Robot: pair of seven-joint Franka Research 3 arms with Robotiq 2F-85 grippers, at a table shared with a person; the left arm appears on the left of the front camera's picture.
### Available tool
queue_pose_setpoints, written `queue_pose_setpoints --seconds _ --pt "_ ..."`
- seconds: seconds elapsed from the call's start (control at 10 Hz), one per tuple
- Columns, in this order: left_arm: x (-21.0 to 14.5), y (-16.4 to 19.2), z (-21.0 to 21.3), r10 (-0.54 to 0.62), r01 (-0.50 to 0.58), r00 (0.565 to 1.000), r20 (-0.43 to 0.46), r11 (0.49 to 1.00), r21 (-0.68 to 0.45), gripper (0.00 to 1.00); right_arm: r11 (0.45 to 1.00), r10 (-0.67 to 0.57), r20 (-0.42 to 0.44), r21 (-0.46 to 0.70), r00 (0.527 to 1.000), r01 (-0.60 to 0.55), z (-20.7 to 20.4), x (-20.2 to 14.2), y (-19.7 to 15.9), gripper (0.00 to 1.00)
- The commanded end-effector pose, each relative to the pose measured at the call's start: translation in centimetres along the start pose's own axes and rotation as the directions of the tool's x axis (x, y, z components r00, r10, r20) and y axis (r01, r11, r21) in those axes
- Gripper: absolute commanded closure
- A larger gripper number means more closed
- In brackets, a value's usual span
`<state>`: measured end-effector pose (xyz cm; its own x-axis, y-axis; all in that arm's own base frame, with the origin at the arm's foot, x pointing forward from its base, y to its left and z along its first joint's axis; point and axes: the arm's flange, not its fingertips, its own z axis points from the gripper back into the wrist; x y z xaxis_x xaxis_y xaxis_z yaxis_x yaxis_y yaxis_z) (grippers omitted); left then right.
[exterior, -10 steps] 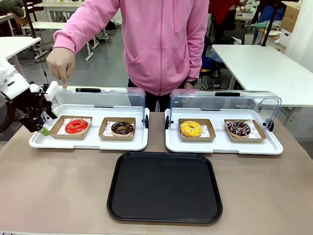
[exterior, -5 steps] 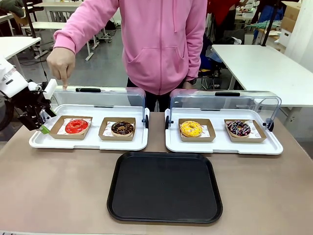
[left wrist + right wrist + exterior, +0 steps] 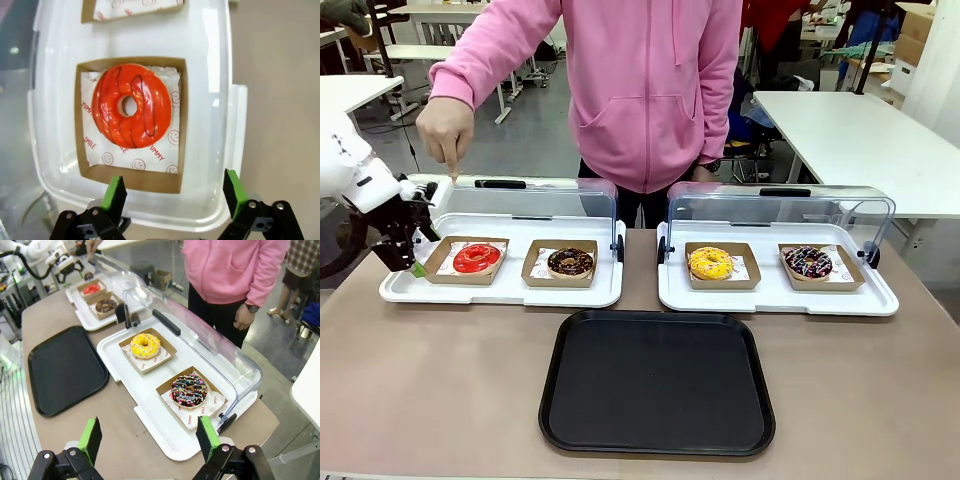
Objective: Move the first donut from the left to the tray.
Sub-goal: Pick up the Paper togo box containing the Donut indicated by the person and place it on the Handle tray.
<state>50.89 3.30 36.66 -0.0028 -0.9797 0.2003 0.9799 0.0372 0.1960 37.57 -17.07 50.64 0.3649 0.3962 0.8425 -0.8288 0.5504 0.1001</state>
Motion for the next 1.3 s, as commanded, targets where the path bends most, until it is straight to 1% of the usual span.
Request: queue_pose_setpoints --seconds 0.0,0.2,0.4,0.6,0.8,1.2 --pt "0.5 0.1 -1.1 -0.009 0.009 0.998 -0.054 1.0 -0.009 0.0 1.0 0.011 0.028 -0.001 1.0 -0.011 -0.1 0.2 -0.1 0.0" --pt "0.4 0.4 -2.0 -0.016 0.017 0.997 -0.08 1.0 0.002 0.0 1.0 0.011 0.028 -0.001 1.0 -0.011 -0.1 0.2 -0.1 0.0" --pt "0.2 0.6 -3.0 -0.015 0.016 0.996 -0.085 1.0 0.004 0.0 1.0 0.011 0.028 -0.001 1.0 -0.011 -0.1 0.2 -0.1 0.0" --pt "-0.1 0.7 -3.5 -0.015 0.017 0.997 -0.077 0.999 0.029 0.0 1.0 0.011 0.028 -0.001 1.0 -0.011 -0.1 0.2 -0.1 0.0" --pt "-0.2 0.9 -4.0 -0.015 0.019 0.996 -0.09 0.999 0.042 0.0 1.0 0.011 0.028 -0.001 1.0 -0.011 -0.1 0.2 -0.1 0.0" --pt "-0.3 1.6 -5.0 -0.026 0.03 0.994 -0.105 0.999 0.04 0.0 1.0 0.011 0.028 -0.001 1.0 -0.011 -0.1 0.2 -0.1 0.0"
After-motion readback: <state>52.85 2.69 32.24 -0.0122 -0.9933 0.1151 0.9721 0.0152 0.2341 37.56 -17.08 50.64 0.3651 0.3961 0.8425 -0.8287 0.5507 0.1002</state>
